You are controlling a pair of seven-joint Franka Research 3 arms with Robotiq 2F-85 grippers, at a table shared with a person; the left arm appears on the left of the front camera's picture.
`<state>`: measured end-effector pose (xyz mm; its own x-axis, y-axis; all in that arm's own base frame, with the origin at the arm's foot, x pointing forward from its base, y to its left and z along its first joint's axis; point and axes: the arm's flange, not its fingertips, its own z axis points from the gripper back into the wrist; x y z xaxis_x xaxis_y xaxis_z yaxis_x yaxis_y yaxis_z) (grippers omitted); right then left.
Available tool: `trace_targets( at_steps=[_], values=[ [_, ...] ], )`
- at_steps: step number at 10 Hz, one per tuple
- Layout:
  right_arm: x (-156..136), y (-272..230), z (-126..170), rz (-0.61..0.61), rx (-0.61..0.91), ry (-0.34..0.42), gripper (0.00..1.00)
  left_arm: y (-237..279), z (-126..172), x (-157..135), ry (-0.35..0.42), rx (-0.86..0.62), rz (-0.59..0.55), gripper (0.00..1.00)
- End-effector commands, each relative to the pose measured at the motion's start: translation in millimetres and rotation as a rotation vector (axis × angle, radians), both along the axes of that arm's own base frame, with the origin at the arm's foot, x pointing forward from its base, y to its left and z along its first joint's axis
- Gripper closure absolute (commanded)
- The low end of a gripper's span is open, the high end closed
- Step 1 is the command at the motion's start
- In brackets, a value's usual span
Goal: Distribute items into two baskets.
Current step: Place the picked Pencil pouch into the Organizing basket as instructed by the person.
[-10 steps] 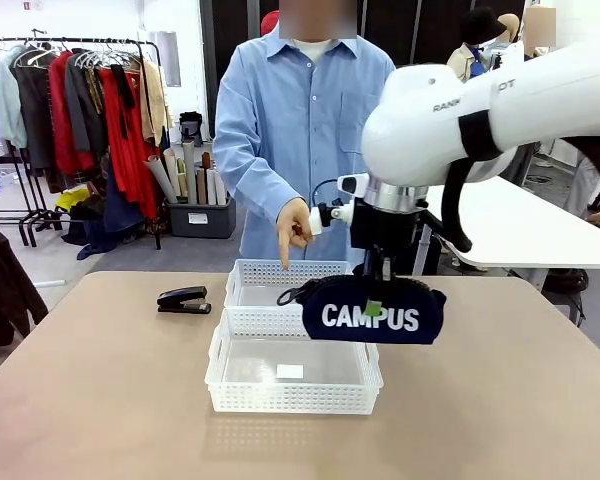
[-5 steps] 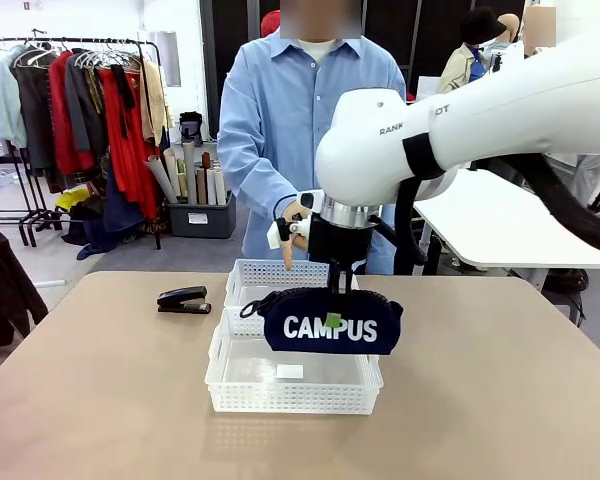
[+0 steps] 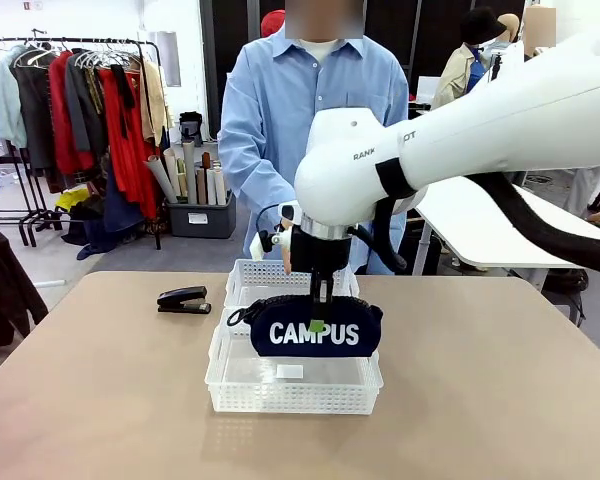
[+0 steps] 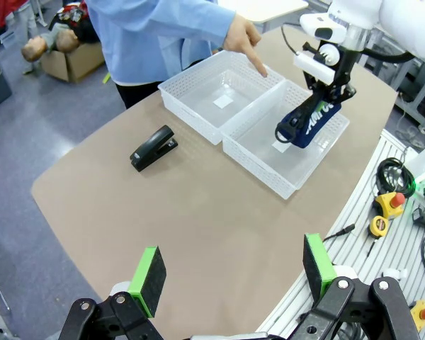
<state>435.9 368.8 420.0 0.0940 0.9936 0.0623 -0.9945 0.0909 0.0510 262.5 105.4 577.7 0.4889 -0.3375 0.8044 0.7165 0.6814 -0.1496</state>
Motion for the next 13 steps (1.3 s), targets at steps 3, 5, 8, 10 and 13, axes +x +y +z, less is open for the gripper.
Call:
trace_targets(
  at_steps=[3,5,8,10,13],
  values=[
    [10,15,-26,-0.018,0.033,-0.022,1.00,0,0,0,-0.012,-0.011,-0.016,0.00],
    [12,13,-43,-0.013,0.047,-0.012,1.00,0,0,0,-0.012,-0.011,-0.016,0.00],
    [16,8,-63,-0.013,0.052,-0.004,1.00,0,0,0,-0.012,-0.011,-0.016,0.00],
    [18,5,-74,-0.010,0.051,0.015,1.00,0,0,0,-0.012,-0.011,-0.016,0.00],
    [20,2,-83,-0.008,0.046,0.029,1.00,0,0,0,-0.012,-0.011,-0.016,0.00]
  ],
)
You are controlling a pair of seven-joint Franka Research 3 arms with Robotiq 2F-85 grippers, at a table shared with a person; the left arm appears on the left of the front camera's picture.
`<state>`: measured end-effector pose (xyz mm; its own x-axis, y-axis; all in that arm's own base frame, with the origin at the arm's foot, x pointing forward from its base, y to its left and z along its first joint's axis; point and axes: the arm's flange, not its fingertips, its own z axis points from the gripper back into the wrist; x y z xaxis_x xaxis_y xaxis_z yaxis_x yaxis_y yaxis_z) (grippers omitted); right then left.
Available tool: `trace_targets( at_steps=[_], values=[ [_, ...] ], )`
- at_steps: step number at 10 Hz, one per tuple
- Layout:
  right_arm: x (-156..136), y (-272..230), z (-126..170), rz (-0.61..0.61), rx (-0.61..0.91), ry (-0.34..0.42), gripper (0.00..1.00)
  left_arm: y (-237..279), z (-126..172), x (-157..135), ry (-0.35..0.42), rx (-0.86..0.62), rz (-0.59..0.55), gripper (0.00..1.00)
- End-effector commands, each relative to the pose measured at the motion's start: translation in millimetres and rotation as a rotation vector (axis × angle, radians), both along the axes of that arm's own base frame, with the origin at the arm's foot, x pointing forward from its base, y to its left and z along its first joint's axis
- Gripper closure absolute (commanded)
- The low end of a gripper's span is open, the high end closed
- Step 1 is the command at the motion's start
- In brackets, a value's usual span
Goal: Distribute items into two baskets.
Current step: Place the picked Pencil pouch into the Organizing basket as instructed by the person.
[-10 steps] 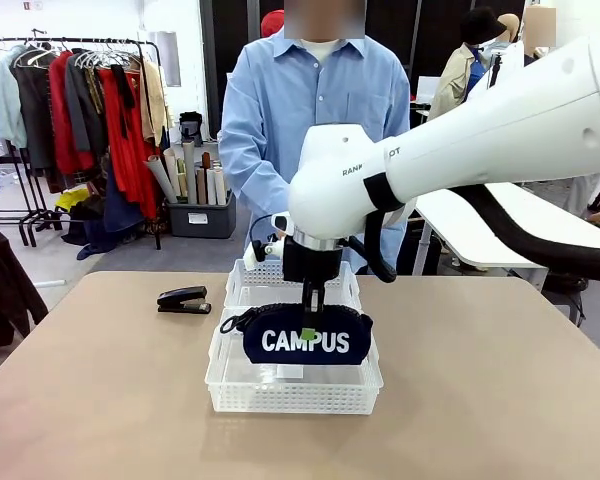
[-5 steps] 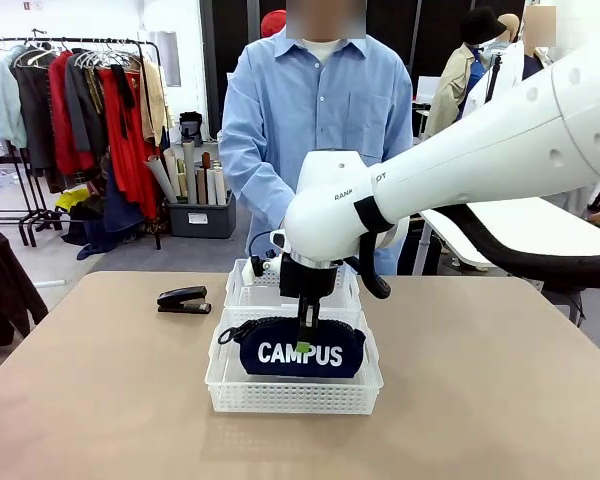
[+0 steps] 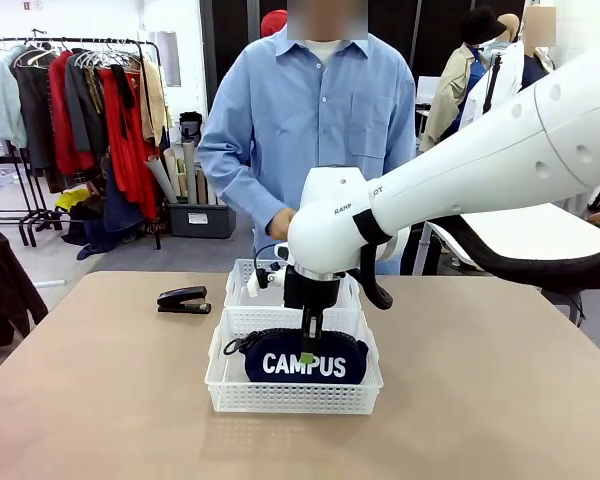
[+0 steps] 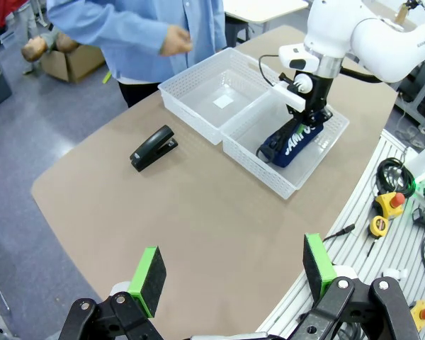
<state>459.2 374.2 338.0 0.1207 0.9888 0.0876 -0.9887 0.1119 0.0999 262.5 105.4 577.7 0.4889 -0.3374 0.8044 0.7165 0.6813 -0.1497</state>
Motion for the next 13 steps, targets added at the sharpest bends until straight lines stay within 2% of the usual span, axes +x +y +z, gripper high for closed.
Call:
trace_targets(
  at_steps=[1,2,3,5,7,8,13],
  values=[
    [-4,-3,-1,0.020,0.020,-0.019,1.00,0,0,0,-0.012,-0.011,-0.016,0.00],
    [-4,-4,0,0.022,0.023,-0.018,0.96,0,0,0,-0.012,-0.011,-0.016,0.00],
    [-4,-4,0,0.024,0.025,-0.015,0.84,0,0,0,-0.012,-0.011,-0.016,0.00],
    [-6,-4,4,0.035,0.028,-0.017,0.47,0,0,0,-0.012,-0.011,-0.016,0.00],
    [-14,-7,27,0.049,0.029,-0.052,0.09,0,0,0,-0.012,-0.011,-0.016,0.00],
    [-19,-8,40,0.055,0.030,-0.066,0.00,0,0,0,-0.012,-0.011,-0.016,0.00],
    [-45,-28,83,0.057,0.022,-0.120,0.00,0,0,0,-0.012,-0.011,-0.016,0.00]
  ],
)
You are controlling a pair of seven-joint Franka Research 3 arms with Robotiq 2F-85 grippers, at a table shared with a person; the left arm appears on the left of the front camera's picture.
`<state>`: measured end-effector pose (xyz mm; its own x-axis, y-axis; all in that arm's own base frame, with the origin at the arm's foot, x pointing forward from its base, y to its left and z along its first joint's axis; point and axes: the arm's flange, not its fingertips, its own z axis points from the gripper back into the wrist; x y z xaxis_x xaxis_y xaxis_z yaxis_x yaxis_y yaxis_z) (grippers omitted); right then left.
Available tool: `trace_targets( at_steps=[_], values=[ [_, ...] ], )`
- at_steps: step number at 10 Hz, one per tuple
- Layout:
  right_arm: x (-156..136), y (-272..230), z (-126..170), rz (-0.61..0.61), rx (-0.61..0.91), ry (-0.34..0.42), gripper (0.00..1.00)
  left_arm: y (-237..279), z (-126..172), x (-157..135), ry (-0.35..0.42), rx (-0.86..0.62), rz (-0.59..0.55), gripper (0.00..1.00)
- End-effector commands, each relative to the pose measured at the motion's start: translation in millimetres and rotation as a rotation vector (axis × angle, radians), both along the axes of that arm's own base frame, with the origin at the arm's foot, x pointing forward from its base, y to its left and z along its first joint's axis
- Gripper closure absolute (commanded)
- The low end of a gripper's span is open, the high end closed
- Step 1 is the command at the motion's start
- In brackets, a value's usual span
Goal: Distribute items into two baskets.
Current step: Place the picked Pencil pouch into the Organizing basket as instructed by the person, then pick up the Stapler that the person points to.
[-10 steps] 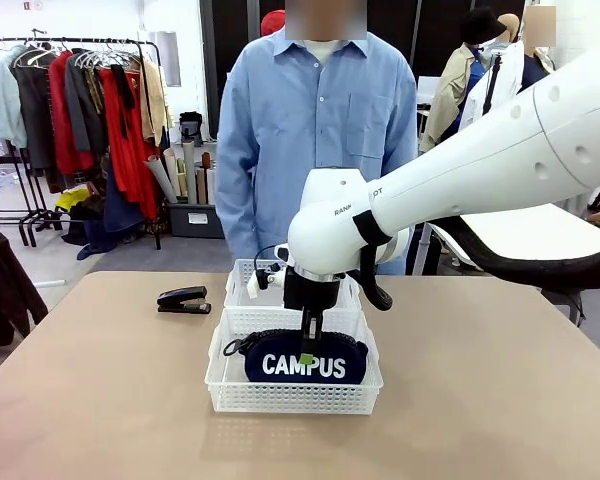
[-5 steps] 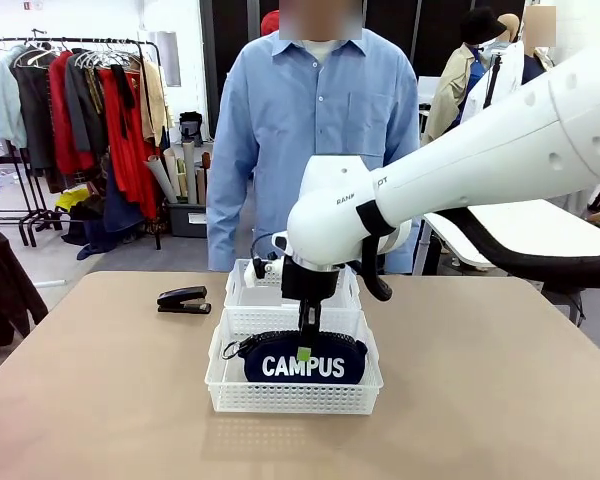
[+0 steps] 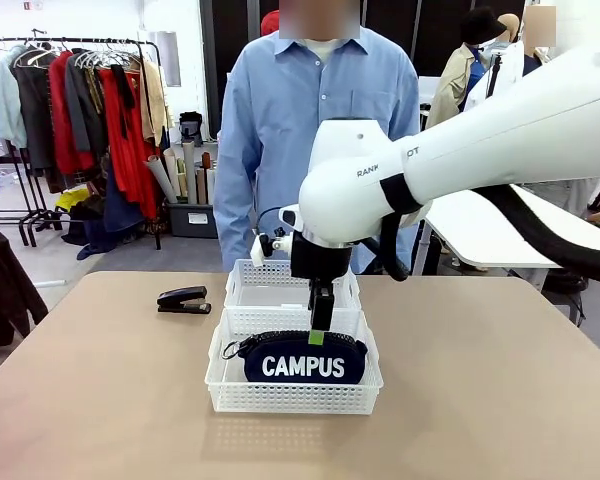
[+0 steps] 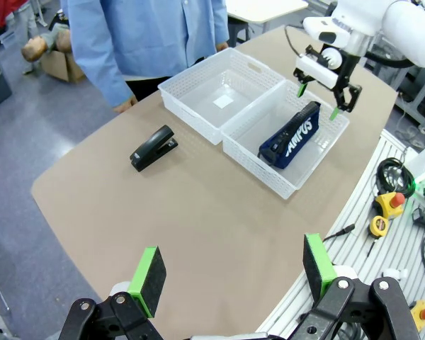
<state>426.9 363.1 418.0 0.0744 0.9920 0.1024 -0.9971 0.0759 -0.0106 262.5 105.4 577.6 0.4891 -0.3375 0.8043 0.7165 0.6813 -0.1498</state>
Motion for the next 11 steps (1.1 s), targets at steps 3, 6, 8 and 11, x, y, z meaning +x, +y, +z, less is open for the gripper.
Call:
trace_targets(
  at_steps=[3,6,8,11],
  values=[
    [-18,-33,18,0.000,0.037,-0.056,0.00,0,1,-1,-0.012,-0.011,-0.016,0.00],
    [-11,-13,14,-0.008,0.006,-0.025,0.00,0,1,-1,-0.012,-0.011,-0.016,0.00],
    [-11,-13,14,-0.008,0.006,-0.025,0.00,0,1,-1,-0.012,-0.011,-0.016,0.00],
    [-11,-13,14,-0.008,0.006,-0.025,0.00,0,1,-1,-0.012,-0.011,-0.016,0.00]
  ],
)
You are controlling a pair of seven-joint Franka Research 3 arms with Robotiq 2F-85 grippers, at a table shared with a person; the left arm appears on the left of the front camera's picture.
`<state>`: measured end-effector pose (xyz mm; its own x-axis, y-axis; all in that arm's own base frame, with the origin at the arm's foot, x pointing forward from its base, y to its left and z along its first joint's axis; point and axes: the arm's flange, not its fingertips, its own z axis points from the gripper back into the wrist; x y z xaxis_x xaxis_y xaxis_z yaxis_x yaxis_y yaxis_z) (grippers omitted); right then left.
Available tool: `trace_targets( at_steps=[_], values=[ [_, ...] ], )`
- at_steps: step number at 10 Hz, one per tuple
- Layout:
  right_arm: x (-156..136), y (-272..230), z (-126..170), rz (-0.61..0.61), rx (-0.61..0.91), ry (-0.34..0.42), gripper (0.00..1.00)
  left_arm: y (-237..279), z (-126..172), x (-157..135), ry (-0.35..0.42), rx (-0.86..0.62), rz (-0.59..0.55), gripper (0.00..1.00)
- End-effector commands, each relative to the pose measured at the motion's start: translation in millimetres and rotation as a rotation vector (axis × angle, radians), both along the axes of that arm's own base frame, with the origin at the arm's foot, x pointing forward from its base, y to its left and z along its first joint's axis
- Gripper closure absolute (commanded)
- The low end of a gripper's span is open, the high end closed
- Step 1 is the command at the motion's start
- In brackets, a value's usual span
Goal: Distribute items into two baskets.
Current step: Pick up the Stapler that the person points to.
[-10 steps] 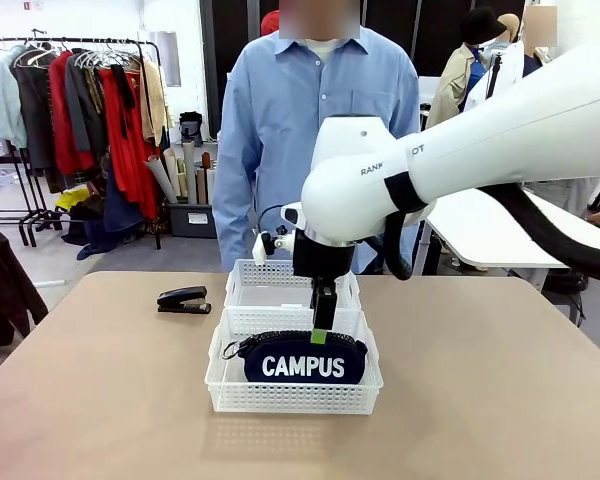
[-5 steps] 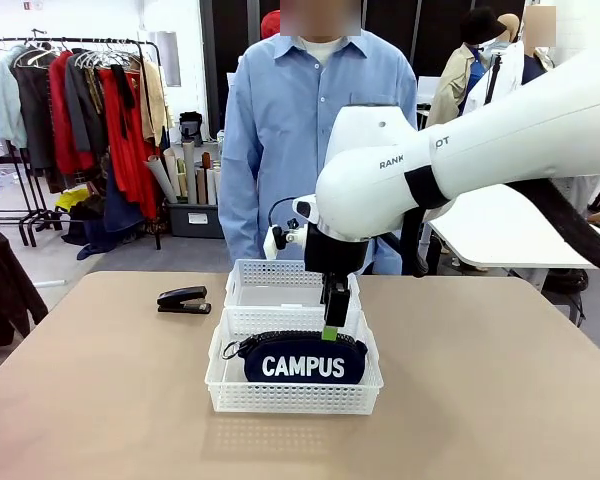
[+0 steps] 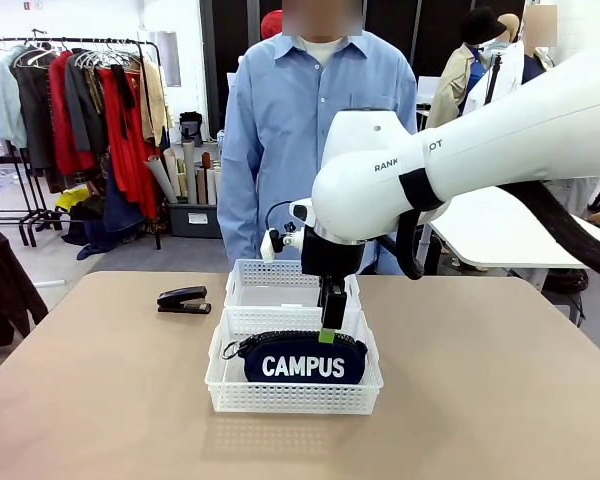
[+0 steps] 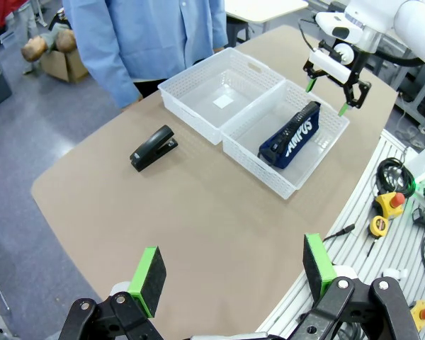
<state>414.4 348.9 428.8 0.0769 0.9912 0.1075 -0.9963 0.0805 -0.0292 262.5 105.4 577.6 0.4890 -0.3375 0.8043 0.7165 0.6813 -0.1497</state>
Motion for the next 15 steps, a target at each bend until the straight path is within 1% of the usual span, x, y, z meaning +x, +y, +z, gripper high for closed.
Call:
trace_targets(
  at_steps=[1,6,7,8,9,10,12,15],
  values=[
    [2,1,4,-0.004,0.003,-0.006,0.00,0,0,0,-0.012,-0.011,-0.016,0.00],
    [0,0,0,0.000,0.000,0.000,0.00,0,0,0,-0.012,-0.011,-0.016,0.00],
    [3,-17,19,-0.085,0.042,-0.041,0.00,0,0,0,-0.012,-0.011,-0.016,0.00],
    [0,-37,43,-0.147,0.108,-0.070,0.00,0,0,0,-0.012,-0.011,-0.016,0.00],
    [-4,-60,64,-0.180,0.149,-0.091,0.00,0,0,0,-0.012,-0.011,-0.016,0.00],
    [-6,-84,83,-0.211,0.196,-0.088,0.00,0,0,0,-0.012,-0.011,-0.016,0.00],
    [-5,-148,128,-0.286,0.279,-0.082,0.00,0,0,0,-0.012,-0.011,-0.016,0.00],
    [-8,-251,169,-0.392,0.377,-0.066,0.00,0,0,0,-0.012,-0.011,-0.016,0.00]
  ],
)
